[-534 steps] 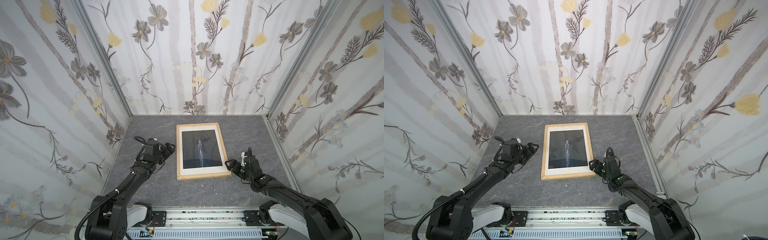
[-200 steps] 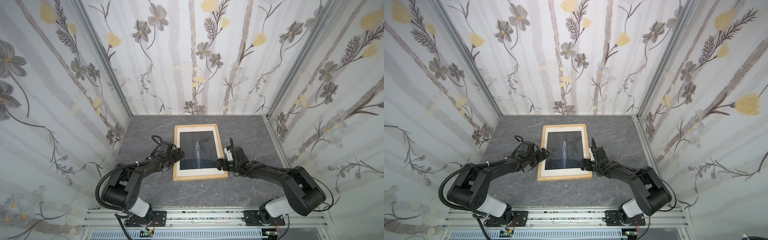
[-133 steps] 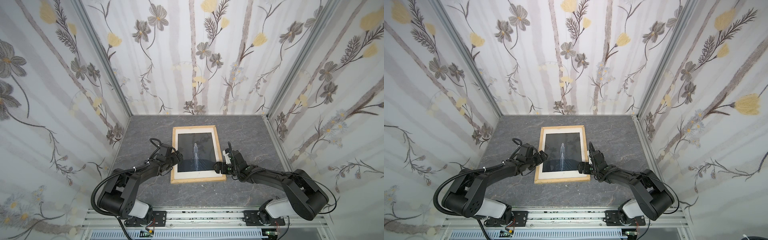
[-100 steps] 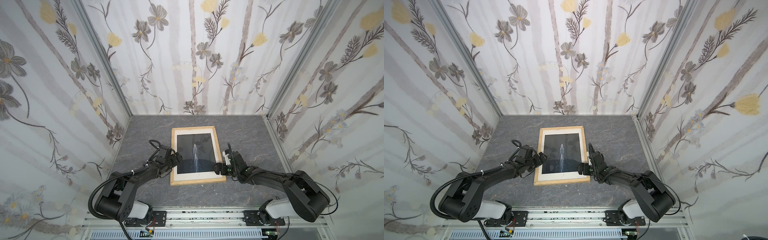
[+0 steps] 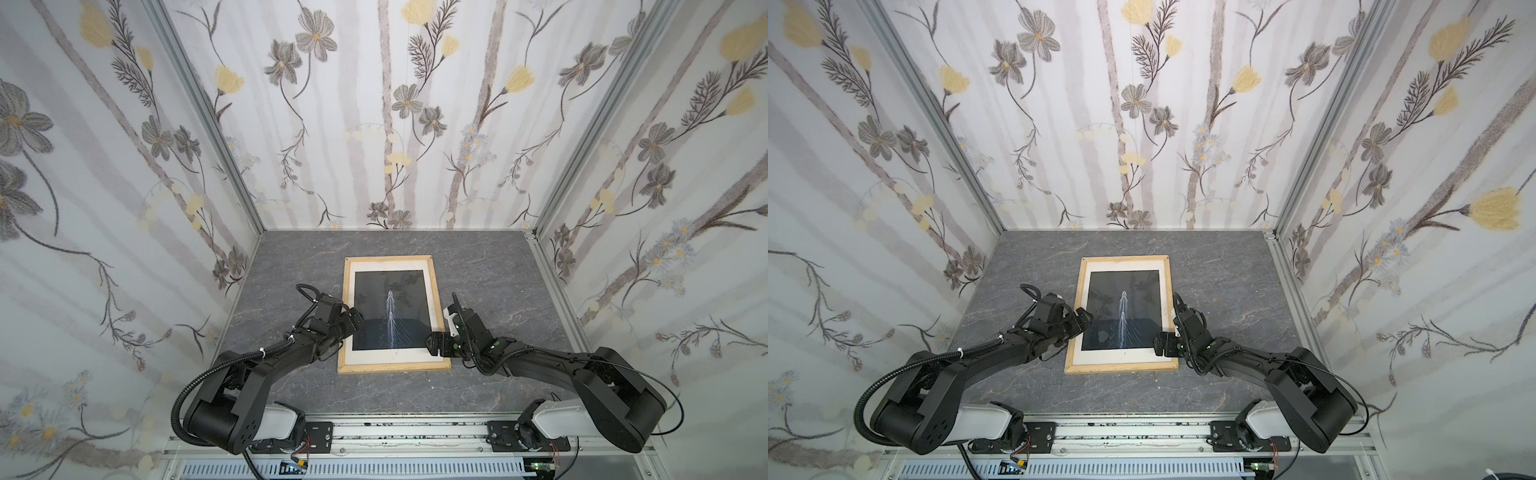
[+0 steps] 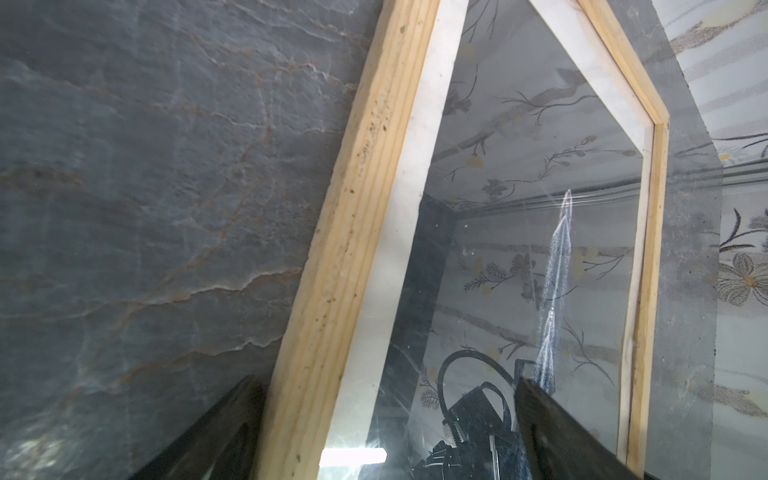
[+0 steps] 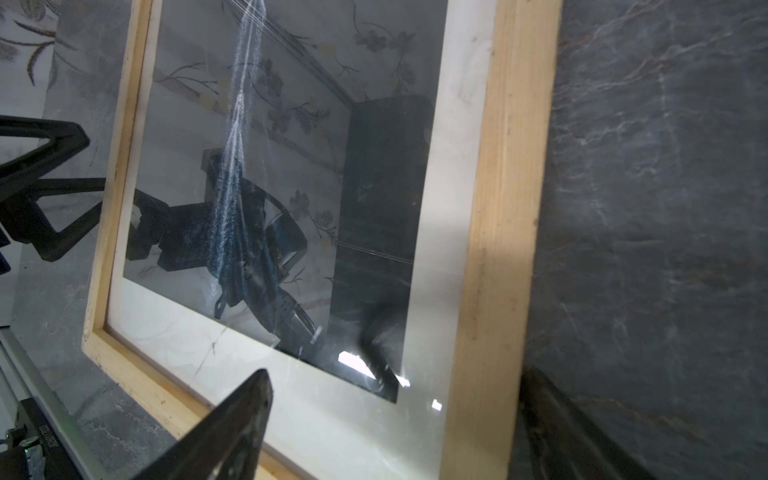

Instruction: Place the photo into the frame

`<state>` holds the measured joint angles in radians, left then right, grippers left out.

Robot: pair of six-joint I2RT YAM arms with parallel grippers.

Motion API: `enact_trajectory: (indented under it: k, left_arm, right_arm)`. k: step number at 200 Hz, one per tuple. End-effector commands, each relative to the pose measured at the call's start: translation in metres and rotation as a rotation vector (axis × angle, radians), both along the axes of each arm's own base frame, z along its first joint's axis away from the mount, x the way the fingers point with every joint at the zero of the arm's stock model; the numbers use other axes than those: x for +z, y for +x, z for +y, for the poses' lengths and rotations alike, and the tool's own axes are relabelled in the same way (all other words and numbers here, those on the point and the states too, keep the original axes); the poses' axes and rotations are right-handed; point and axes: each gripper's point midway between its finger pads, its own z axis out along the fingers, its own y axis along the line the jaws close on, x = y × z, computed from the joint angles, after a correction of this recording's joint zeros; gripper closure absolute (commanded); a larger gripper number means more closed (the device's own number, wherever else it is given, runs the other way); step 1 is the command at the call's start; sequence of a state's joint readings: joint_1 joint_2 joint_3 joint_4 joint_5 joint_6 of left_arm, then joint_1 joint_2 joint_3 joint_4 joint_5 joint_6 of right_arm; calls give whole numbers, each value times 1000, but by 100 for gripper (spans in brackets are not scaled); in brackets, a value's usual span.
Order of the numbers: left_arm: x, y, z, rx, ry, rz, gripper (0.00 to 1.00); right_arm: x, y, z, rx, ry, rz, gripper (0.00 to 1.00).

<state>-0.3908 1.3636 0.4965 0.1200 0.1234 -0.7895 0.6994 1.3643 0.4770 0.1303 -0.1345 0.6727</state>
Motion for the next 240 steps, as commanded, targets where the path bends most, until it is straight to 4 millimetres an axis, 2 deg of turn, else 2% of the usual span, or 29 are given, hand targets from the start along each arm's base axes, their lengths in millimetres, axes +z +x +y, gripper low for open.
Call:
enact_trajectory:
  k: [1,72,122,150,159,185,240]
  left_arm:
    - [4,-17,-27,-81,-138,58,7]
    - [3,-23,-26,-76,-146,53,7]
    - [4,-22,-24,-73,-129,47,7]
    - [7,-20,-20,-72,-97,40,1]
    - [9,-19,-18,-68,-78,34,0]
    - [13,-15,-11,-49,-36,26,0]
    - [30,-3,-9,-47,-1,-6,0]
  right_arm:
    - [-1,-30,17,93,85,135,10]
    - [0,-32,15,84,78,137,10]
    - [-1,-26,13,63,55,124,8]
    - [0,-22,11,51,29,118,4]
    - [1,-21,10,45,21,113,0]
    - [7,-18,8,36,20,91,0]
    - [23,-11,3,15,14,36,0]
